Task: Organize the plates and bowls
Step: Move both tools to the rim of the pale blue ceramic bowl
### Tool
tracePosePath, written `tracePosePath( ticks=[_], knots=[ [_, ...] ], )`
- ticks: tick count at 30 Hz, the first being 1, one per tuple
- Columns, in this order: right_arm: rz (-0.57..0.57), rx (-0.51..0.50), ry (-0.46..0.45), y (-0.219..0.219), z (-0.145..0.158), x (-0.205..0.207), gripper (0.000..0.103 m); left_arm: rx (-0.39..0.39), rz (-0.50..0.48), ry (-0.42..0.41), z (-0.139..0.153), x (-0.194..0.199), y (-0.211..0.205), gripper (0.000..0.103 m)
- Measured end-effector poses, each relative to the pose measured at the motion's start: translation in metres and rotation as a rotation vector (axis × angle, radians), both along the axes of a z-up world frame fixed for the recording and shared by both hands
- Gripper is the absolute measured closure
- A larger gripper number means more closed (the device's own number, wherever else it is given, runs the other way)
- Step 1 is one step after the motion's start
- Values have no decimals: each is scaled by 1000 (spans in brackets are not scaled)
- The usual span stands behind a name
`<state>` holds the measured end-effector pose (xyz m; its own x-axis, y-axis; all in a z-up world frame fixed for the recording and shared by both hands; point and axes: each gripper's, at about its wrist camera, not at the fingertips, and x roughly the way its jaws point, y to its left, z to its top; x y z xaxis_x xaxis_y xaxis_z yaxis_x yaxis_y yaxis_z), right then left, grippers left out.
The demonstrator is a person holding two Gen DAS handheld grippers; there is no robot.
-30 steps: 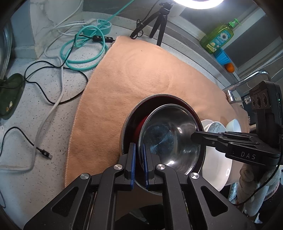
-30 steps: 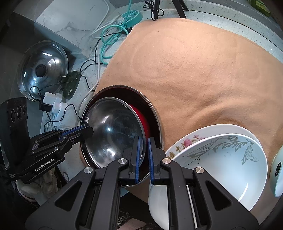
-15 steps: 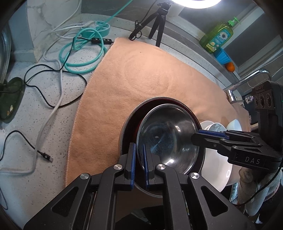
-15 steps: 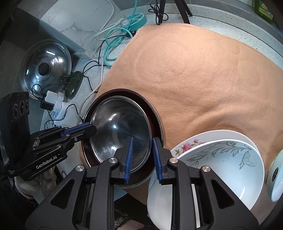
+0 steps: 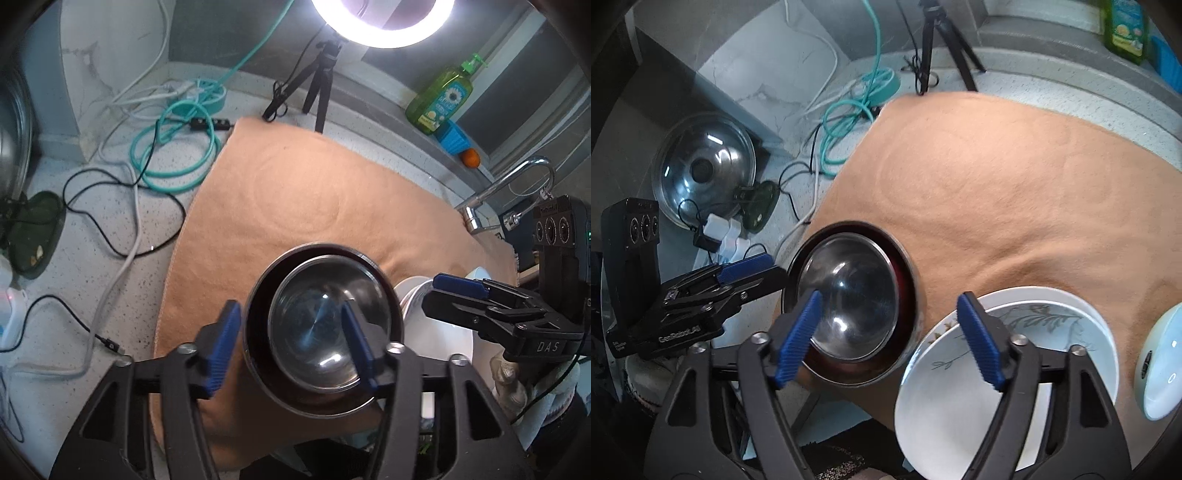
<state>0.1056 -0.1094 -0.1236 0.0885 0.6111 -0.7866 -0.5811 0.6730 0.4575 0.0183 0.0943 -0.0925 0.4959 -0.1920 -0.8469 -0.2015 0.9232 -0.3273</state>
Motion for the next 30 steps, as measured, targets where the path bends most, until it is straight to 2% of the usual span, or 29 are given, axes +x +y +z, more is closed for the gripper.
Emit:
tracePosePath(
  ticks=[4, 9, 13, 22, 30],
  knots=[
    [-70, 14, -91, -24, 13, 0, 12, 41, -18, -28, 7, 4, -8, 45],
    [-141, 14, -180, -55, 25, 1, 9, 50, -47, -64, 14, 11, -24, 45],
    [-204, 11, -185, -85, 29, 5, 9, 55, -75, -93, 19, 17, -41, 40],
    [-397, 22, -193, -170, 27, 10, 9, 53, -160, -123, 22, 34, -86, 40],
    [-488, -77, -180, -238, 18, 14, 9, 32, -231, -127, 19, 50, -130, 40]
  ],
)
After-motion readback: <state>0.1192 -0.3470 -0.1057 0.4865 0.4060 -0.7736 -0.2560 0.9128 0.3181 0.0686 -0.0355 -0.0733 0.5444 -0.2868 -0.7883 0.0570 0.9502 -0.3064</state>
